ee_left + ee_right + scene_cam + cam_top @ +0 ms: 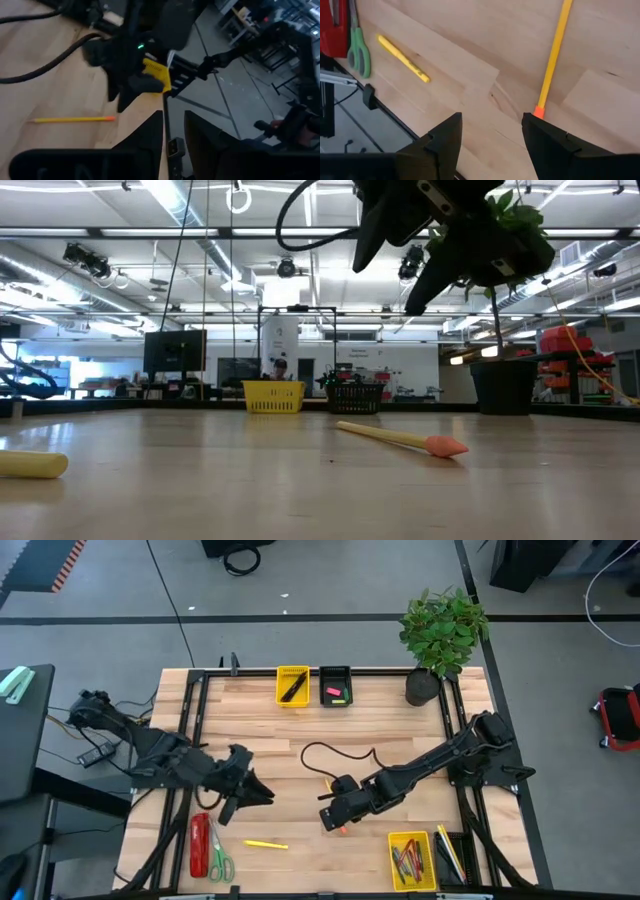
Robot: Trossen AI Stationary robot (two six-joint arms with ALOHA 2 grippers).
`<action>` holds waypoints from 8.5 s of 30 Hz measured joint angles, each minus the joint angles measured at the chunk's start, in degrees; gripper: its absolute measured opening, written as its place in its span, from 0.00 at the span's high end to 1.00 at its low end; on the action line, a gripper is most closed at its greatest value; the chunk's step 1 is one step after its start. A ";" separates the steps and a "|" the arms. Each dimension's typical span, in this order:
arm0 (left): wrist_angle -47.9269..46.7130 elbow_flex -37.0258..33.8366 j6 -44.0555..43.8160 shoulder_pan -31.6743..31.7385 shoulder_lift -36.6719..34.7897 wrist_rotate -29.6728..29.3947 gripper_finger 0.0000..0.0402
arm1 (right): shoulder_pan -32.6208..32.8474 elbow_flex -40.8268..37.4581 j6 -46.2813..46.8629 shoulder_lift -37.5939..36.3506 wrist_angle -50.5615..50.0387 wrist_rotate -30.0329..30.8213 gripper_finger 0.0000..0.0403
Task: Sort crayons/erasers/pens/pencils in bins
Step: Put the yellow pencil into the bottom black bin
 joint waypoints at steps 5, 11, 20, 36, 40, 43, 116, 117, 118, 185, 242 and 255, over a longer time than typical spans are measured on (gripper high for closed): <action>0.13 -0.49 -1.02 4.97 0.02 3.10 0.81 | -0.42 0.02 -1.82 0.22 -2.35 1.76 0.47; 3.56 -0.49 -1.51 10.01 0.06 0.95 0.84 | -1.35 0.02 -13.66 0.24 -3.25 -1.88 0.47; 12.69 -0.47 -1.55 15.14 0.89 -6.07 0.92 | -3.03 -0.56 -20.02 2.15 -6.00 -4.38 0.47; 14.10 -0.47 4.90 15.28 0.96 4.85 0.92 | -3.50 -0.74 -5.93 4.96 -1.24 -2.11 0.47; 14.25 -0.47 7.00 15.30 0.96 6.83 0.90 | -3.48 -0.74 -5.89 4.94 1.60 -2.14 0.47; 13.44 -0.47 9.29 15.30 0.96 7.86 0.90 | -3.44 -0.39 -5.94 5.76 1.40 -3.07 0.47; 11.08 -0.47 3.04 15.39 0.25 21.26 0.96 | -5.42 12.45 12.32 16.99 -5.91 -2.09 0.64; 11.04 -0.47 3.03 15.40 0.15 21.25 0.96 | -5.39 13.43 10.94 18.27 -6.65 -3.55 0.64; 10.96 -0.47 3.02 15.41 0.00 21.25 0.96 | -5.33 14.69 9.58 19.15 -7.59 -4.60 0.64; 6.42 -0.47 -4.28 14.69 -1.25 23.20 0.94 | 0.11 22.86 -3.39 10.08 -36.64 -3.53 0.98; 6.32 -0.47 -3.75 15.06 -1.21 22.76 0.94 | -0.96 22.37 -10.51 22.10 -23.39 -5.98 0.78; 6.34 -0.47 -7.54 15.06 -1.21 20.24 0.95 | 7.08 22.82 -38.61 21.94 -27.09 -14.42 0.78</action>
